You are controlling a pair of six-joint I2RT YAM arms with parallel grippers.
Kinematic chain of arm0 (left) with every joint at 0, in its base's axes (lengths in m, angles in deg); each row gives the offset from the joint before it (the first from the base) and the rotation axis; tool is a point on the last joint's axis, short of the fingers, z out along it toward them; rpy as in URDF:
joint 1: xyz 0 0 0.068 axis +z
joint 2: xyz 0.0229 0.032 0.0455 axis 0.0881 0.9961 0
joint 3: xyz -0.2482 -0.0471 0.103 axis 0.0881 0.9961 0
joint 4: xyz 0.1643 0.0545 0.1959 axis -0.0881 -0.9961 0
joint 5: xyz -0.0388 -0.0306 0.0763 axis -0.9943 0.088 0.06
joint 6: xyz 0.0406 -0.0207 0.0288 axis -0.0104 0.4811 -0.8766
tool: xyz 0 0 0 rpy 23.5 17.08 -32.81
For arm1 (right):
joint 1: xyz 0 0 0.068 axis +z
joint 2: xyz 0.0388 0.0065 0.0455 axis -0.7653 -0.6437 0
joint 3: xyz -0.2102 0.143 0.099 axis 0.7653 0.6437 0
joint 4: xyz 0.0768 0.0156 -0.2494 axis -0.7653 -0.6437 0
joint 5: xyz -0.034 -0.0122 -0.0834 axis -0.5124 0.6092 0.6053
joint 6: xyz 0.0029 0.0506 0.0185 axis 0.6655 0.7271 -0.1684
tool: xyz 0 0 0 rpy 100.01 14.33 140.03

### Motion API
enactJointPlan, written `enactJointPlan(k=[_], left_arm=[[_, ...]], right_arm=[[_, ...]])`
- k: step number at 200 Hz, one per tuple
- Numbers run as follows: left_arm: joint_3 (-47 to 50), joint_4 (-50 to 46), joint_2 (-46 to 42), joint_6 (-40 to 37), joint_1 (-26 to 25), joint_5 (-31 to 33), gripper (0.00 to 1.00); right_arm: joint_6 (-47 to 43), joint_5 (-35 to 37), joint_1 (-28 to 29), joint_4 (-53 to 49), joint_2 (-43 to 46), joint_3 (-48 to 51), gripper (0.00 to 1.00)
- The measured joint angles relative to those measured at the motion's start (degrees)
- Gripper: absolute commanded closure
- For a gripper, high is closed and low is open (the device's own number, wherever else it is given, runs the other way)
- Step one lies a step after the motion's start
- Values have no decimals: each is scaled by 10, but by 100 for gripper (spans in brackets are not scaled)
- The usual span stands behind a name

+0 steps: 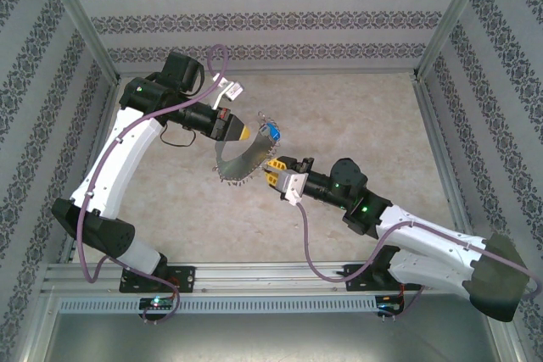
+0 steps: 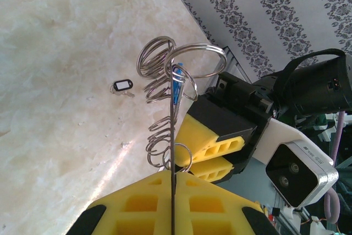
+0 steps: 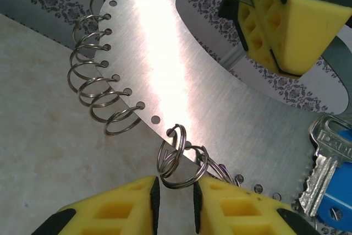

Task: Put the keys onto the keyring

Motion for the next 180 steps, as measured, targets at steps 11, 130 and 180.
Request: enactJointPlan(k=[11,130,180], left_arm=[[0,0,0,0,0,0,100],[3,0,0,0,0,-1,100],[3,0,0,0,0,-5,100]], right_arm=[[0,2,0,0,0,0,75],[19,4,0,3,0,0,78],[45,0,0,11,-1,0,78]])
